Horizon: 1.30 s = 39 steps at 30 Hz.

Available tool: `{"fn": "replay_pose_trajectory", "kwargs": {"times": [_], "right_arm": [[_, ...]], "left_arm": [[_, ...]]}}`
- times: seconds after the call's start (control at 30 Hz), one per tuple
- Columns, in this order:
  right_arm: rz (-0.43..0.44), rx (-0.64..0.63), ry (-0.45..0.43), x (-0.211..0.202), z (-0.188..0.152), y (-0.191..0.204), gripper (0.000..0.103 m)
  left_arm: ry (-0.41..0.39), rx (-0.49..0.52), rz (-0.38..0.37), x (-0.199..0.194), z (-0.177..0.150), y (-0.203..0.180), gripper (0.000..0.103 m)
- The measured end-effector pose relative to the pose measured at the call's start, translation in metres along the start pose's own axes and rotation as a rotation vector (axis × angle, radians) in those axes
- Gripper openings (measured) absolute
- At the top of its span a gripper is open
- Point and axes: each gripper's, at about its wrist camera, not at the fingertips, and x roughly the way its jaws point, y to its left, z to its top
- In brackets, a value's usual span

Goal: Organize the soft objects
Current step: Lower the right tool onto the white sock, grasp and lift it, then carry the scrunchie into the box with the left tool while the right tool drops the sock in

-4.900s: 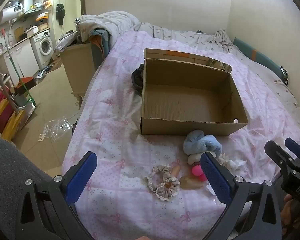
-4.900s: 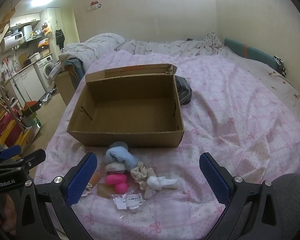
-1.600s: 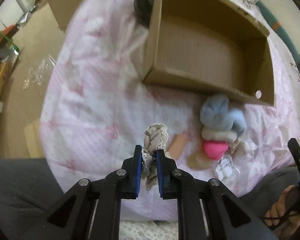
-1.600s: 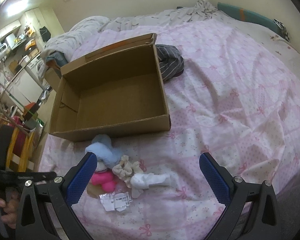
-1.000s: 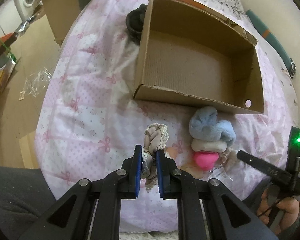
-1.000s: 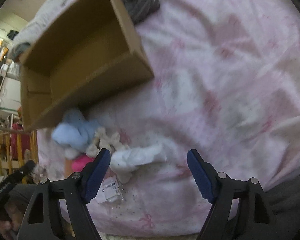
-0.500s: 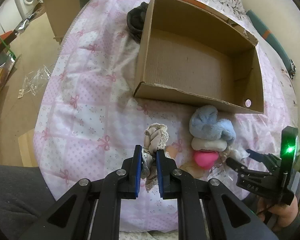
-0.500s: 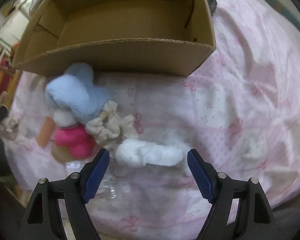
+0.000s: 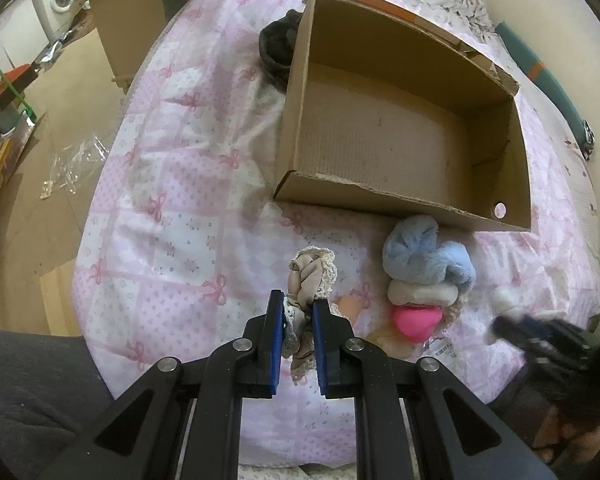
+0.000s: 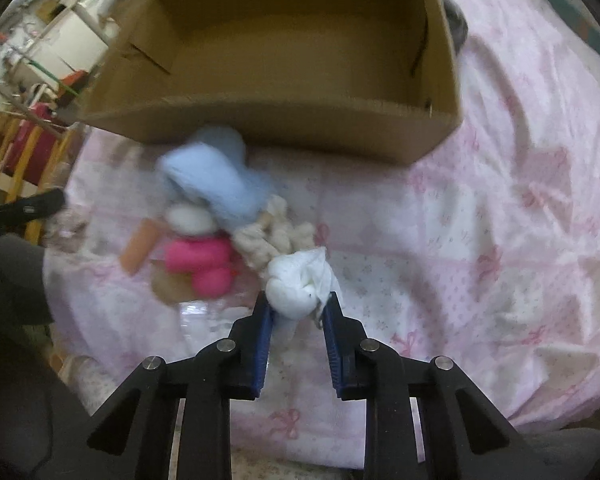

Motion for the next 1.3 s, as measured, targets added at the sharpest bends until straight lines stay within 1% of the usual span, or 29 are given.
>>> {"fn": "replay_pose_trajectory", "kwargs": {"times": [0.07,0.1,0.17,0.27,0.4,0.47,0.5,0.67,0.8,0.87,1.0,1.1,1.17,1.27,1.3], "right_arm": [[0.052,0.01,-0.087,-0.024,0.0,0.003,0.027],[0.054,0.01,-0.118,-0.031,-0.001,0.004,0.027],[0.038,0.011,-0.128,-0.032,-0.001,0.0,0.027],[0.102,0.048,-0.164,-0.04,-0.001,-0.004,0.027],[0.104,0.044,-0.192,-0.05,-0.004,-0.015,0.027],[0.109,0.039,-0.201,-0.049,-0.006,-0.011,0.027],[0.113,0.04,-0.203,-0.049,-0.008,-0.016,0.027],[0.147,0.046,-0.243,-0.055,-0.006,-0.022,0.027],[0.193,0.057,-0.352,-0.075,-0.004,-0.026,0.027],[0.204,0.067,-0.389,-0.082,-0.002,-0.028,0.027],[0.237,0.103,-0.436,-0.089,0.005,-0.037,0.027],[0.242,0.121,-0.471,-0.093,0.013,-0.043,0.027],[0.264,0.134,-0.49,-0.095,0.021,-0.049,0.027],[0.302,0.147,-0.505,-0.098,0.036,-0.054,0.027],[0.297,0.149,-0.512,-0.097,0.04,-0.056,0.027]], "left_arm": [[-0.007,0.005,0.004,-0.001,0.0,-0.001,0.012],[-0.009,0.009,0.005,-0.002,-0.001,-0.002,0.012],[-0.013,0.014,0.008,-0.003,-0.001,-0.002,0.012],[-0.021,0.019,0.015,-0.005,-0.003,-0.002,0.012],[-0.027,0.04,0.031,-0.007,-0.006,-0.004,0.012],[-0.025,0.044,0.037,-0.006,-0.006,-0.004,0.012],[-0.024,0.044,0.042,-0.006,-0.006,-0.004,0.012],[-0.039,0.059,0.065,-0.009,-0.006,-0.007,0.012],[-0.092,0.085,0.083,-0.024,-0.003,-0.013,0.012],[-0.125,0.098,0.087,-0.034,0.001,-0.016,0.012],[-0.207,0.12,0.086,-0.055,0.012,-0.025,0.012],[-0.262,0.146,0.094,-0.068,0.025,-0.033,0.012],[-0.291,0.16,0.091,-0.074,0.035,-0.039,0.012],[-0.311,0.171,0.08,-0.076,0.05,-0.047,0.012],[-0.315,0.178,0.08,-0.076,0.056,-0.05,0.012]]}}
